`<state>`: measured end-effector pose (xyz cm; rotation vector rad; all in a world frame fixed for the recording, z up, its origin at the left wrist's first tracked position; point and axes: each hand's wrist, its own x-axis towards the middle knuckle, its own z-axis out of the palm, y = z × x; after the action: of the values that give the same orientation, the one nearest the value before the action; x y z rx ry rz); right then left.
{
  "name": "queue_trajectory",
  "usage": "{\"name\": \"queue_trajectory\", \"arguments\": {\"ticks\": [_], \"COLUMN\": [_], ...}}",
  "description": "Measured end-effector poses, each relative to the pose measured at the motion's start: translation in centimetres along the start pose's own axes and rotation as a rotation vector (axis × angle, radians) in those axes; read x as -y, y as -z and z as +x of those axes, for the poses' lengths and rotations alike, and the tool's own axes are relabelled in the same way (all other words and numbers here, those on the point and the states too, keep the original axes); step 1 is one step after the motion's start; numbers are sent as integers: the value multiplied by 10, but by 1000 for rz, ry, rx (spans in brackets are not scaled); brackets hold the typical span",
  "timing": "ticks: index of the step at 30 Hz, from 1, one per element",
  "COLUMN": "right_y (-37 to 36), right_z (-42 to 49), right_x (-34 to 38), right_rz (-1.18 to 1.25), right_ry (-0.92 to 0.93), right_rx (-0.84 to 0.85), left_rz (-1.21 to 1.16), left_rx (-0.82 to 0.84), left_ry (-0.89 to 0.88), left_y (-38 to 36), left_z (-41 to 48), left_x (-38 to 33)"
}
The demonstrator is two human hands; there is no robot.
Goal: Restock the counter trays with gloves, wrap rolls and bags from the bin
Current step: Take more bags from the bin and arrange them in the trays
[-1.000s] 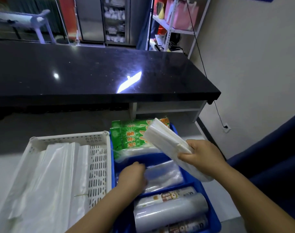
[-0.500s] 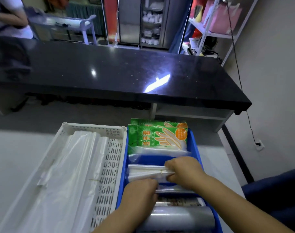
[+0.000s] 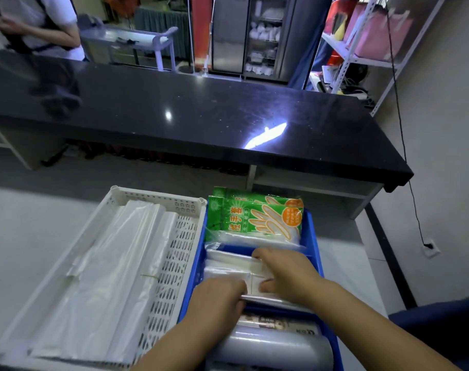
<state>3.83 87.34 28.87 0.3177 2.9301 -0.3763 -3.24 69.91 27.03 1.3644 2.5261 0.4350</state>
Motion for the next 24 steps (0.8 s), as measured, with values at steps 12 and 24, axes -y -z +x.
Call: {"name": "queue_trajectory", "arguments": {"ticks": [12,24], "right_y": [1,4], "right_z": [-36,-42], "right_x": [-19,-31], "right_rz": [-33,15], "right_ry": [-16,-84], "right_rx": [-89,-227], "left_rz": [252,235], "left_rx": [-158,-50], "left_ry": [-118,49], "left_y": [11,27], "left_z": [26,34], "left_x": [2,15]}}
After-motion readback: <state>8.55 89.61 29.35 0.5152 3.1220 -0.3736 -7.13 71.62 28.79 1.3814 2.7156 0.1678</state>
